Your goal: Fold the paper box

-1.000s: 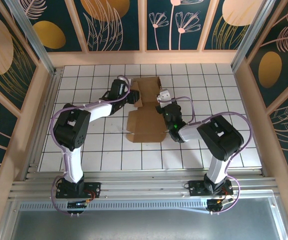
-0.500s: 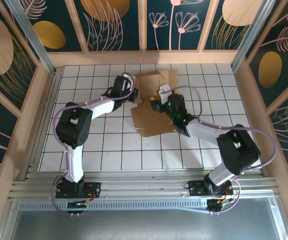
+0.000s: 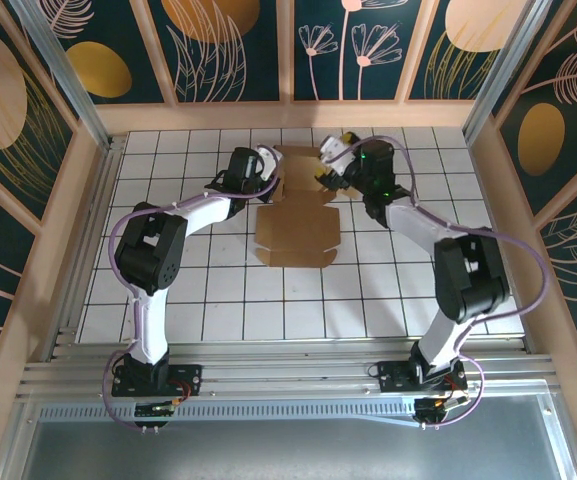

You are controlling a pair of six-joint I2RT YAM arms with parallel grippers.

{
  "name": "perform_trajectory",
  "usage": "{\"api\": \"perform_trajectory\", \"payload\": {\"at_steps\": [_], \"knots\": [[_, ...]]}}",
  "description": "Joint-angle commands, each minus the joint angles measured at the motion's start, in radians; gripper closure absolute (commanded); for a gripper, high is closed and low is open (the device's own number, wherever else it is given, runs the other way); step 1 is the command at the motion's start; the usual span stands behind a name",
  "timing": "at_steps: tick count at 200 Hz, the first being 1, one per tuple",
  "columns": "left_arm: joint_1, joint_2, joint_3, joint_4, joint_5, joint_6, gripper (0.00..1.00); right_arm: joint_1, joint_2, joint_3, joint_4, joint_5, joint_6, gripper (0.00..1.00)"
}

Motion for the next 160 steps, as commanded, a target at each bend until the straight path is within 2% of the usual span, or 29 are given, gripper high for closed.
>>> {"api": "perform_trajectory", "payload": {"at_steps": [1, 14, 35, 66, 80, 121, 145, 160], "knots": [[0.002, 0.02, 0.017, 0.016, 0.041, 0.089, 0.72, 0.023, 0.081, 0.065, 0.061, -0.052, -0.299, 0.16], [0.002, 0.022, 0.013, 0.028, 0.065, 0.104, 0.72, 0.033, 0.151, 0.088, 0.175, 0.029, -0.352, 0.22], [0.002, 0.032, 0.022, 0.025, 0.076, 0.123, 0.71, 0.039, 0.25, 0.165, 0.238, 0.121, -0.414, 0.3], [0.002, 0.045, 0.033, 0.018, 0.076, 0.14, 0.71, 0.058, 0.302, 0.173, 0.357, 0.209, -0.461, 0.59], [0.002, 0.041, 0.027, 0.025, 0.078, 0.145, 0.67, 0.07, 0.293, 0.145, 0.369, 0.234, -0.485, 0.67], [0.002, -0.009, -0.062, 0.084, 0.111, 0.173, 0.47, 0.096, 0.241, 0.065, 0.408, 0.299, -0.514, 0.79], [0.002, -0.024, -0.102, 0.096, 0.121, 0.171, 0.45, 0.112, 0.238, 0.018, 0.477, 0.341, -0.569, 0.81], [0.002, -0.01, -0.1, 0.1, 0.13, 0.149, 0.44, 0.121, 0.232, 0.009, 0.458, 0.355, -0.55, 0.82]]}}
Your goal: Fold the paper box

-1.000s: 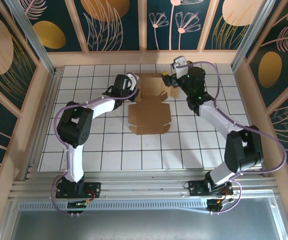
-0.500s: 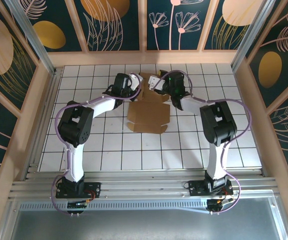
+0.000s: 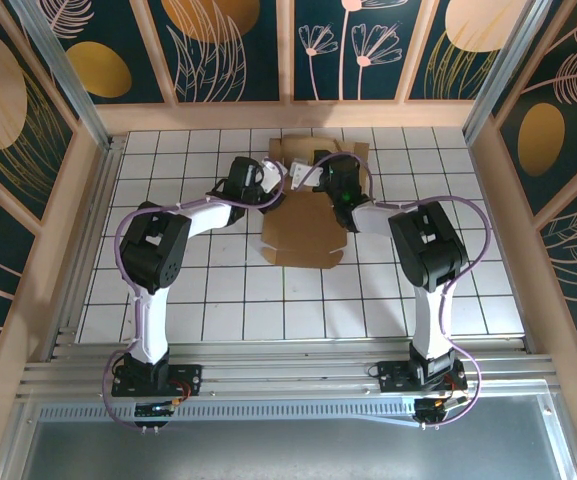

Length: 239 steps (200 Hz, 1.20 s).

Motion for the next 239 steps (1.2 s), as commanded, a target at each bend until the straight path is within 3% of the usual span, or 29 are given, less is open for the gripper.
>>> {"api": "perform_trajectory", "payload": {"at_steps": [1, 54, 71, 82, 97, 112, 145, 159, 198, 223, 239], "knots": [[0.002, -0.024, -0.011, 0.039, 0.039, -0.003, 0.44, 0.017, -0.054, -0.028, 0.069, 0.063, -0.031, 0.82], [0.004, -0.087, -0.074, 0.125, 0.099, -0.069, 0.44, 0.02, -0.063, -0.065, 0.08, 0.058, 0.022, 0.82], [0.005, -0.145, -0.107, 0.147, 0.056, -0.101, 0.44, 0.001, -0.065, 0.019, -0.089, 0.038, 0.123, 0.78], [0.011, -0.171, -0.091, 0.129, -0.006, -0.184, 0.44, -0.013, -0.059, 0.153, -0.347, -0.015, 0.226, 0.66], [0.043, -0.156, 0.007, 0.017, -0.041, -0.364, 0.45, -0.055, 0.003, 0.402, -0.738, -0.194, 0.381, 0.44], [0.067, -0.091, 0.135, -0.082, -0.022, -0.528, 0.44, -0.1, 0.113, 0.641, -0.937, -0.297, 0.503, 0.4], [0.067, 0.109, 0.486, -0.321, 0.071, -0.676, 0.41, -0.18, 0.394, 1.149, -1.227, -0.463, 0.575, 0.31], [0.068, 0.116, 0.518, -0.336, 0.079, -0.714, 0.4, -0.215, 0.494, 1.297, -1.226, -0.483, 0.627, 0.24], [0.068, 0.084, 0.477, -0.314, 0.128, -0.77, 0.29, -0.246, 0.634, 1.389, -1.047, -0.321, 0.896, 0.08], [0.068, 0.104, 0.468, -0.288, 0.146, -0.792, 0.25, -0.289, 0.658, 1.394, -1.068, -0.418, 1.129, 0.08], [0.068, 0.112, 0.449, -0.257, 0.159, -0.812, 0.23, -0.316, 0.654, 1.343, -1.028, -0.5, 1.247, 0.15]]}}
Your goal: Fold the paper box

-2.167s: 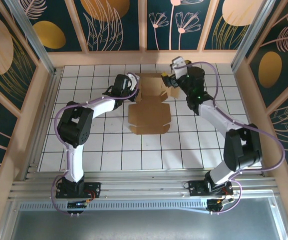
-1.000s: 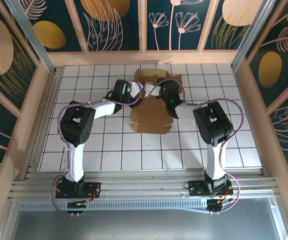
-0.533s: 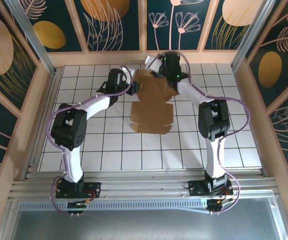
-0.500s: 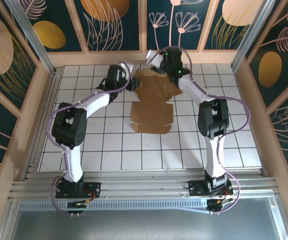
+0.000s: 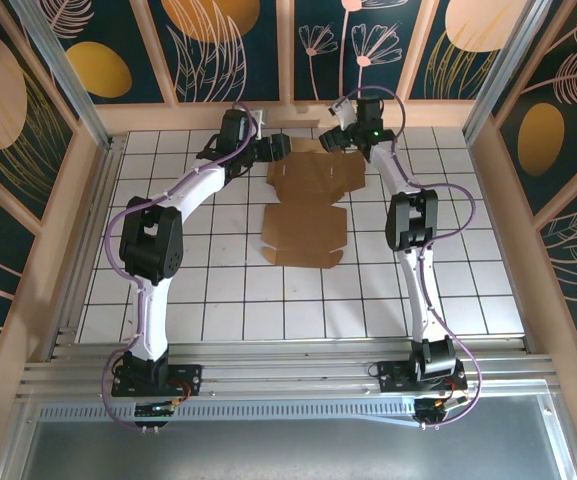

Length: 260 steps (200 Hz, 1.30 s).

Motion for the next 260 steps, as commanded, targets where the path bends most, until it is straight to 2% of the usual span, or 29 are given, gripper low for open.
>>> {"api": "perform_trajectory", "payload": {"at_steps": [1, 20, 80, 145, 181, 194, 208, 225, 236, 245, 260], "knots": [[-0.002, 0.029, -0.031, 0.026, 0.047, -0.064, 0.23, -0.041, -0.031, -0.008, 0.043, -0.121, 0.288, 0.15], [-0.002, 0.036, -0.043, 0.033, 0.049, -0.063, 0.22, -0.058, -0.005, -0.008, 0.05, -0.214, 0.359, 0.24], [-0.002, 0.011, -0.074, 0.021, 0.026, -0.023, 0.2, -0.055, 0.035, -0.031, 0.006, -0.282, 0.394, 0.21], [-0.002, -0.018, -0.113, 0.032, 0.018, -0.02, 0.19, -0.027, 0.046, -0.061, -0.011, -0.187, 0.346, 0.46], [-0.002, -0.04, -0.134, 0.029, 0.009, -0.007, 0.19, -0.002, 0.044, -0.058, -0.028, -0.092, 0.288, 0.61], [-0.002, -0.051, -0.144, 0.027, -0.002, 0.004, 0.19, 0.01, 0.035, -0.058, -0.028, -0.055, 0.262, 0.72], [0.002, -0.068, -0.154, 0.02, -0.012, 0.014, 0.19, 0.03, 0.009, -0.058, -0.031, 0.044, 0.226, 0.82], [0.008, -0.098, -0.18, 0.021, -0.019, 0.02, 0.18, 0.054, -0.048, -0.081, -0.006, 0.151, 0.181, 0.86], [0.013, -0.125, -0.204, 0.027, -0.025, 0.02, 0.18, 0.079, -0.113, -0.146, 0.045, 0.233, 0.124, 0.9], [0.019, -0.152, -0.228, 0.031, -0.029, 0.022, 0.18, 0.1, -0.186, -0.234, 0.113, 0.296, 0.074, 1.0], [0.031, -0.205, -0.278, 0.043, -0.041, 0.024, 0.18, 0.137, -0.326, -0.411, 0.298, 0.422, -0.005, 1.0]]}}
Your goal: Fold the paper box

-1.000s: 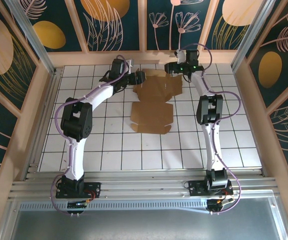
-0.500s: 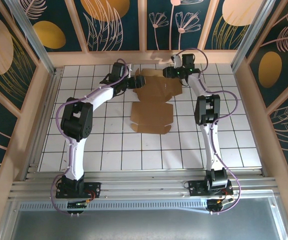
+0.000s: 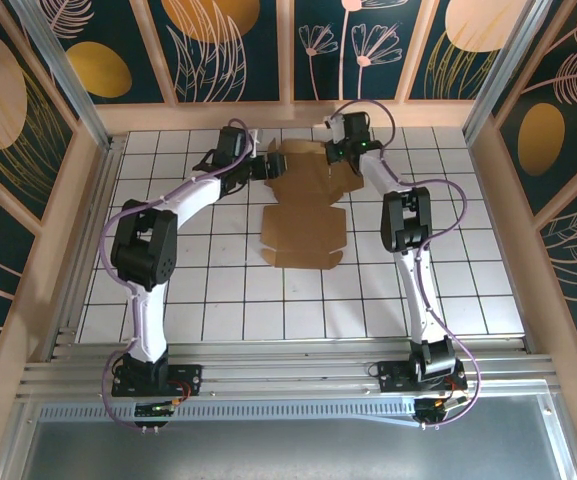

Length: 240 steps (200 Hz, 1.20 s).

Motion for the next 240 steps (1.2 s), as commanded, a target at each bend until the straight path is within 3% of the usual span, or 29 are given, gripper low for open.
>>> {"api": "perform_trajectory", "payload": {"at_steps": [1, 45, 83, 123, 150, 169, 204, 223, 240], "knots": [[0.024, -0.108, -0.063, 0.024, -0.025, 0.02, 0.18, 0.069, -0.259, -0.194, 0.249, 0.245, -0.159, 1.0], [0.069, -0.259, -0.199, 0.069, -0.021, 0.113, 0.17, 0.161, -0.651, -0.736, 0.819, 0.339, -0.35, 1.0], [0.098, -0.309, -0.249, 0.078, 0.003, 0.24, 0.15, 0.205, -0.786, -1.002, 1.122, 0.352, -0.466, 1.0], [0.121, -0.333, -0.343, 0.101, 0.451, 0.579, 0.16, 0.217, -0.805, -1.163, 1.314, 0.35, -0.528, 1.0], [0.133, -0.292, -0.337, 0.048, 0.445, 0.799, 0.15, 0.213, -0.807, -1.22, 1.333, 0.269, -0.552, 1.0], [0.155, -0.223, -0.292, 0.047, 0.414, 0.851, 0.15, 0.214, -0.789, -1.235, 1.349, 0.261, -0.598, 1.0], [0.177, -0.126, -0.181, 0.022, 0.486, 0.932, 0.16, 0.217, -0.744, -1.323, 1.514, 0.257, -0.705, 1.0], [0.176, -0.129, -0.139, 0.007, 0.565, 0.928, 0.16, 0.221, -0.686, -1.38, 1.65, 0.267, -0.793, 1.0], [0.176, -0.152, -0.132, 0.095, 0.645, 0.76, 0.16, 0.228, -0.6, -1.426, 1.837, 0.264, -0.897, 1.0]]}}
